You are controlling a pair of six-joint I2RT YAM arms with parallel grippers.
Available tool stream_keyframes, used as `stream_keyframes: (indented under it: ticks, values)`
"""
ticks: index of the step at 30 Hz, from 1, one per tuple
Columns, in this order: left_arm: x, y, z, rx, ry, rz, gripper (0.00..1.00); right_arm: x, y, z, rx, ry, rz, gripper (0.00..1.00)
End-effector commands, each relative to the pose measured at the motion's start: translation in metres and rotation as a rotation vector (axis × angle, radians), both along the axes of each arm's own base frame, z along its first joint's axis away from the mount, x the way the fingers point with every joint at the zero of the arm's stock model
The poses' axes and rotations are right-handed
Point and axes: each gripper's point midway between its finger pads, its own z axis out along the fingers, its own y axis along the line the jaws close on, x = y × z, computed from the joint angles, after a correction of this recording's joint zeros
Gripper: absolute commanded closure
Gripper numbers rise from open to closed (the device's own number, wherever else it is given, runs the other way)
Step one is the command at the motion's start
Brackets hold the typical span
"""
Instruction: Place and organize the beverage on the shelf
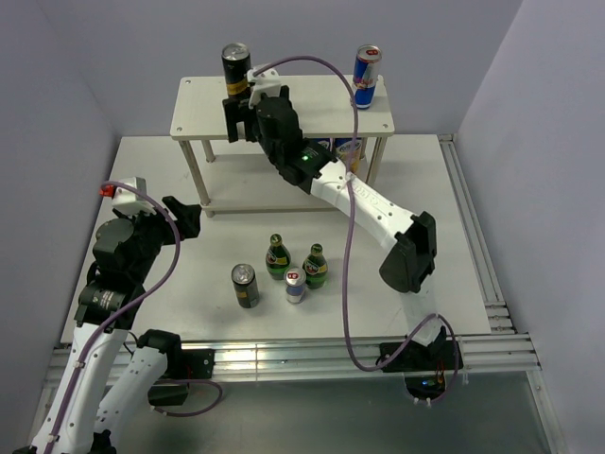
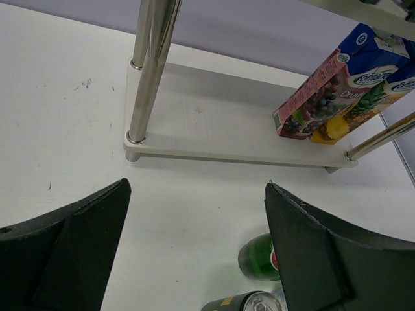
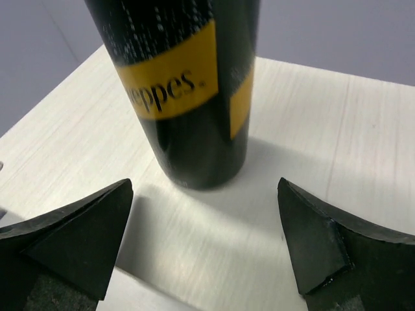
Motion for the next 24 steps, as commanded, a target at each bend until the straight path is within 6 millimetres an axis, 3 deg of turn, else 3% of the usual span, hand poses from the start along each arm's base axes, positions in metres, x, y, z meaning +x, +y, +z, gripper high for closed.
stream_keyframes:
  ticks: [1, 5, 7, 9, 10, 11, 12, 13, 14, 15, 16, 17, 18, 19, 20, 21, 22, 24]
  values:
    - [0.001, 0.002, 0.012, -0.004, -0.034, 0.009, 0.09, -0.024, -0.011, 0.009, 0.011, 0.021, 0.008, 0.0]
    - [0.002, 0.005, 0.011, -0.001, -0.031, 0.025, 0.09, -0.045, -0.017, 0.021, 0.024, 0.015, 0.015, 0.0]
    - [0.002, 0.007, 0.011, 0.0, -0.031, 0.036, 0.09, -0.057, -0.018, 0.015, 0.006, 0.025, 0.017, 0.0]
    - [0.001, 0.008, 0.013, -0.001, -0.037, 0.038, 0.1, -0.072, -0.026, 0.027, 0.02, 0.011, 0.011, 0.0]
    - [0.0, 0.007, 0.016, -0.001, -0.043, 0.033, 0.1, -0.081, -0.027, 0.016, 0.0, 0.025, -0.003, 0.0]
    - [-0.002, 0.007, 0.017, -0.003, -0.043, 0.031, 0.11, -0.095, -0.037, 0.033, 0.028, 0.005, -0.004, 0.0]
    - [-0.004, 0.007, 0.018, -0.007, -0.044, 0.034, 0.11, -0.104, -0.041, 0.018, 0.008, 0.027, -0.01, 0.0]
    - [-0.005, 0.006, 0.019, -0.009, -0.041, 0.028, 0.11, -0.118, -0.045, 0.017, 0.011, 0.027, -0.025, 0.0]
    - [-0.007, 0.002, 0.025, -0.012, -0.043, 0.008, 0.1, -0.135, -0.06, 0.037, 0.056, 0.006, -0.024, 0.0]
    - [-0.01, -0.002, 0.021, -0.015, -0.01, -0.013, 0.11, -0.146, -0.067, 0.037, 0.076, 0.009, -0.027, 0.0]
    - [-0.014, -0.011, 0.029, -0.031, -0.01, -0.053, 0.11, -0.157, -0.072, 0.015, 0.049, 0.034, -0.031, 0.0]
    - [-0.015, -0.017, 0.028, -0.039, 0.013, -0.077, 0.11, -0.18, -0.087, 0.031, 0.101, 0.013, -0.03, 0.0]
    - [-0.02, -0.02, 0.024, -0.063, 0.05, -0.084, 0.12, -0.19, -0.092, 0.01, 0.099, 0.045, -0.028, 0.0]
    - [-0.026, -0.031, 0.029, -0.084, 0.055, -0.131, 0.01, -0.201, -0.097, 0.008, 0.117, 0.053, -0.019, 0.0]
    - [-0.032, -0.036, 0.028, -0.103, 0.07, -0.146, 0.01, -0.218, -0.111, 0.019, 0.187, 0.055, -0.008, 0.0]
    - [-0.038, -0.04, 0.029, -0.138, 0.087, -0.157, 0.01, -0.226, -0.116, 0.0, 0.173, 0.079, -0.006, 0.0]
    - [-0.044, -0.04, 0.023, -0.137, 0.117, -0.145, 0.01, -0.236, -0.129, 0.006, 0.213, 0.077, -0.003, 0.0]
    - [-0.053, -0.04, 0.019, -0.163, 0.137, -0.139, 0.01, -0.25, -0.141, -0.014, 0.206, 0.115, -0.019, 0.0]
